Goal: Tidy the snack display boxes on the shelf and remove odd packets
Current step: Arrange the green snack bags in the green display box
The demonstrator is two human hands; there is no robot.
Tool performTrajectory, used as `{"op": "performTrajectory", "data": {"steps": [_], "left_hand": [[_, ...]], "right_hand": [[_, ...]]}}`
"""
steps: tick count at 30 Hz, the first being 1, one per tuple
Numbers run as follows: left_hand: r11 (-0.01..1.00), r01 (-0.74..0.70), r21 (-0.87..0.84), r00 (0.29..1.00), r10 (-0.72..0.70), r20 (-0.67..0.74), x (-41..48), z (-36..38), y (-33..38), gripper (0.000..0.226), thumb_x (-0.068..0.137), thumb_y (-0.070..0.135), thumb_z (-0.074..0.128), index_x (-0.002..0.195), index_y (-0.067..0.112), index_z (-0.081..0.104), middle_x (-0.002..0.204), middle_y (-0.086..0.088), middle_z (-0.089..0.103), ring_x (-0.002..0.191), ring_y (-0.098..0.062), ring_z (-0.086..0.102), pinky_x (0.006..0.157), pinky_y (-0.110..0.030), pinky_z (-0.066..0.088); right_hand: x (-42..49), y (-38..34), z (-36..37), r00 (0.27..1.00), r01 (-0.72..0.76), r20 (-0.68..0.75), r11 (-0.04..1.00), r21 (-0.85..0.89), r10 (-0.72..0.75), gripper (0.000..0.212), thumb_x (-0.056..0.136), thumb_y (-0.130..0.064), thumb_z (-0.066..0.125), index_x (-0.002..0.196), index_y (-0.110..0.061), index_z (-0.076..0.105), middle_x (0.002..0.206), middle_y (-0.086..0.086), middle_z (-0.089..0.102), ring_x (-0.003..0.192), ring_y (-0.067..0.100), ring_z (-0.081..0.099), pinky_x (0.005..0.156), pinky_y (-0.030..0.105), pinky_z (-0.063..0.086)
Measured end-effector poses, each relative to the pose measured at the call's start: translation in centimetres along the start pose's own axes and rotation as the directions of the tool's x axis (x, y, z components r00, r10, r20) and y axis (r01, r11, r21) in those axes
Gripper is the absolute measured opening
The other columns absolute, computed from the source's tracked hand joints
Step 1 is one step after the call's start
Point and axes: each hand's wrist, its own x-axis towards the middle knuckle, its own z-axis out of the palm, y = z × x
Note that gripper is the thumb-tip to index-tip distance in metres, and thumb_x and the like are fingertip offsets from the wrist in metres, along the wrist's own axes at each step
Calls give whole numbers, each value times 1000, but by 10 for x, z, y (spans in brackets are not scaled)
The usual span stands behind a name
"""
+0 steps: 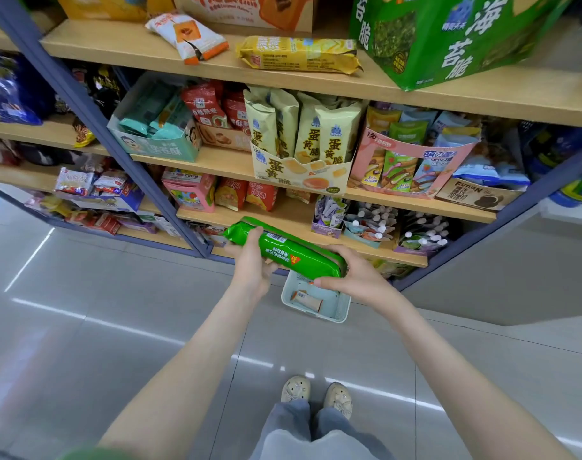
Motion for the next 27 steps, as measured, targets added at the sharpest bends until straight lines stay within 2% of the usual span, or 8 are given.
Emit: {"op": "performTrajectory", "data": {"steps": [2,5,9,12,14,17,22,27], "left_hand": [[997,71,5,996,-71,52,-5,2,-5,51,91,23,67,123,19,27,102,-12,62,87,-27,67,76,-47,58],[965,184,185,961,-216,172,-15,8,-16,65,86,26,73,137,8,37,110,-18,69,91,-32,72,68,-43,61],[964,215,159,959,-240,154,-16,12,-13,53,88,21,71,132,7,45,110,-21,68,85,-31,73,59,-37,60],[962,246,120,953,-263,151,-17,13,-7,31,90,21,68,114,7,54,103,-21,68,80,-29,72,63,-39,61],[962,260,79,947,-270,176,-18,15,-4,24,91,19,66,108,6,55,103,-22,66,76,-28,72,62,-38,60],[969,248,14,940,-244,239,-23,17,-3,12,94,15,61,101,7,56,99,-20,68,80,-29,72,68,-40,58],[967,249,-55,935,-225,275,-30,25,-3,15,95,15,60,107,7,56,101,-21,69,87,-30,71,65,-42,59],[972,236,10,924,-227,307,-34,31,-6,27,100,24,52,117,4,54,119,-24,63,92,-30,68,63,-41,60]], "right_hand": [[-3,-1,-1,998,41,-43,999,28,-40,66,76,-25,81,133,-28,47,127,-7,50,117,13,51,96,28,42],[-7,-1,0,989,132,-65,991,30,-130,74,76,-19,81,139,-24,43,130,-8,43,127,13,42,108,30,34],[-14,1,-7,972,233,-65,957,174,-225,77,79,-13,79,140,-33,37,144,-9,36,133,-1,34,110,24,32],[-16,0,-13,978,196,-133,911,363,-158,77,79,-9,78,137,-36,36,137,-24,37,127,-16,33,104,16,36],[-15,-1,-15,989,131,-125,884,449,-82,76,78,-8,78,136,-35,37,134,-19,42,131,0,38,105,26,39],[-14,-2,-15,996,79,-72,824,561,-46,76,79,2,73,138,-29,37,137,-1,48,121,17,55,99,38,48],[-15,-3,-21,987,146,-129,839,524,-91,72,78,6,73,129,-32,39,124,-8,53,104,15,60,86,35,53],[-20,-1,-31,967,246,-179,850,466,-182,67,76,13,71,118,-32,45,122,-7,51,114,13,55,86,34,55]]}}
